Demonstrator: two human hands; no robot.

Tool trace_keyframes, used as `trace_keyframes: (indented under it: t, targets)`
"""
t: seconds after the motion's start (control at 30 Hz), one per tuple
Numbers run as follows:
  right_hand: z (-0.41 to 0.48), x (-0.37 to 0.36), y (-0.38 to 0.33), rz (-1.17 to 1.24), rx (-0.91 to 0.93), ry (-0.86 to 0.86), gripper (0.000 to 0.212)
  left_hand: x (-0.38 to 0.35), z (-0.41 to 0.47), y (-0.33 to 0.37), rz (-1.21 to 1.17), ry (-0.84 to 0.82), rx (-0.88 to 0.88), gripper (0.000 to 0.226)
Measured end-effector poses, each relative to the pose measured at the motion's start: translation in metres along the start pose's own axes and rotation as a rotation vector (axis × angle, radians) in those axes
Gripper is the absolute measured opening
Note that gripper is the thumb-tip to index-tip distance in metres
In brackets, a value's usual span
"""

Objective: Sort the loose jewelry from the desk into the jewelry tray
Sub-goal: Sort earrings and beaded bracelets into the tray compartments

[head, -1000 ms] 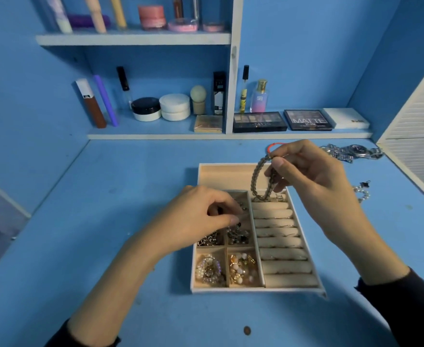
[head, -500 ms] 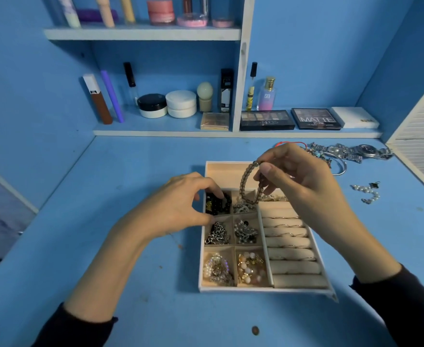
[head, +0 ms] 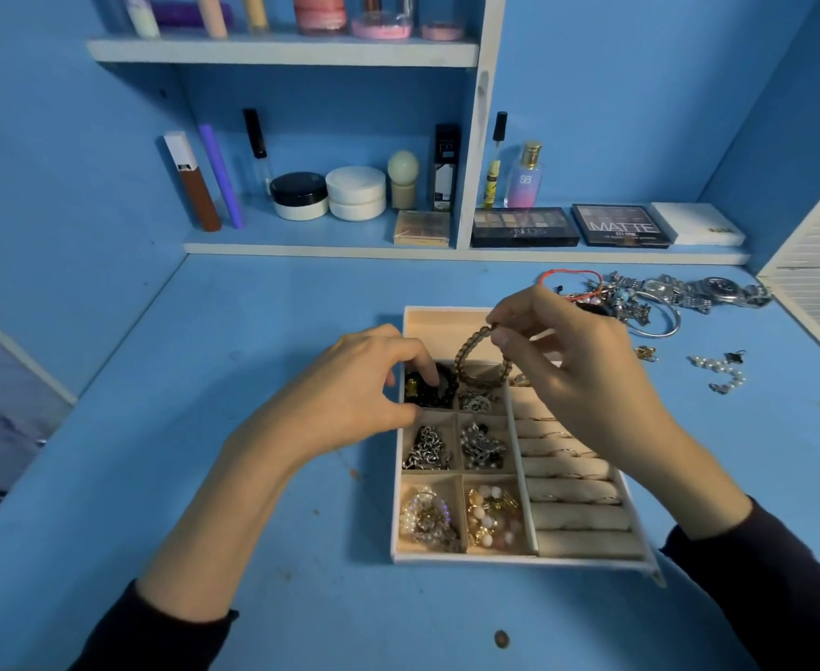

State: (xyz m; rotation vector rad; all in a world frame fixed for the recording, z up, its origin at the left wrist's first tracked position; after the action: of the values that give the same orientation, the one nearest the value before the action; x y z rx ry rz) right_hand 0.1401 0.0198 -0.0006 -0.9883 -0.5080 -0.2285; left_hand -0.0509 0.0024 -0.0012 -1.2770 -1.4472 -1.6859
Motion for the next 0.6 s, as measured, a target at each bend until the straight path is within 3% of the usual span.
trace_keyframes:
  t: [0.47,0.6]
  targets:
    - [-0.006,-0.016,0.019,-0.437,0.084,-0.188,0.016,-0.004,0.011,0.012,-0.168,0.119,0.048,0.017]
    - [-0.005,-0.011,0.016,-0.408,0.068,-0.218,0.020,-0.005,0.012,0.014,-0.140,0.125,0.034,0.016]
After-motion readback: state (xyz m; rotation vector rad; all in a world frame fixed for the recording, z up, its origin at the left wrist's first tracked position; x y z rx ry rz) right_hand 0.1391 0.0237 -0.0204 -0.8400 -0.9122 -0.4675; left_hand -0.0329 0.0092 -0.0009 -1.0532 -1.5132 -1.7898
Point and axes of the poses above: each hand's wrist, its own z-axis towards the middle knuckle, its own x-axis out of the back of the hand, y = z × x, the point moved 1 cm from there along z, towards the middle knuckle, and after that the axes turned 5 degrees about z, right-handed, at the moved point
